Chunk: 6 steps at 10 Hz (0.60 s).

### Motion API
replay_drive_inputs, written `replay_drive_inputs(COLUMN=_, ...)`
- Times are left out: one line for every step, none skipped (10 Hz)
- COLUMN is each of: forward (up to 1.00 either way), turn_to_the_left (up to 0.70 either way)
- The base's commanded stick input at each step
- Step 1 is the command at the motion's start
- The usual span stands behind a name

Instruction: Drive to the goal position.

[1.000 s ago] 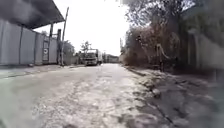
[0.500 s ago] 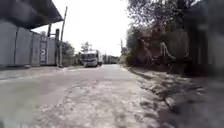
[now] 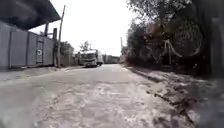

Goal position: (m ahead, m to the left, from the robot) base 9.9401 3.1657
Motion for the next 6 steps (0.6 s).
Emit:
replay_drive_inputs(forward=1.00, turn_to_the_left=0.00)
replay_drive_inputs(forward=1.00, turn_to_the_left=0.00)
replay_drive_inputs(forward=1.00, turn_to_the_left=0.00)
replay_drive_inputs(forward=1.00, turn_to_the_left=0.00)
replay_drive_inputs(forward=1.00, turn_to_the_left=0.00)
replay_drive_inputs(forward=1.00, turn_to_the_left=0.00)
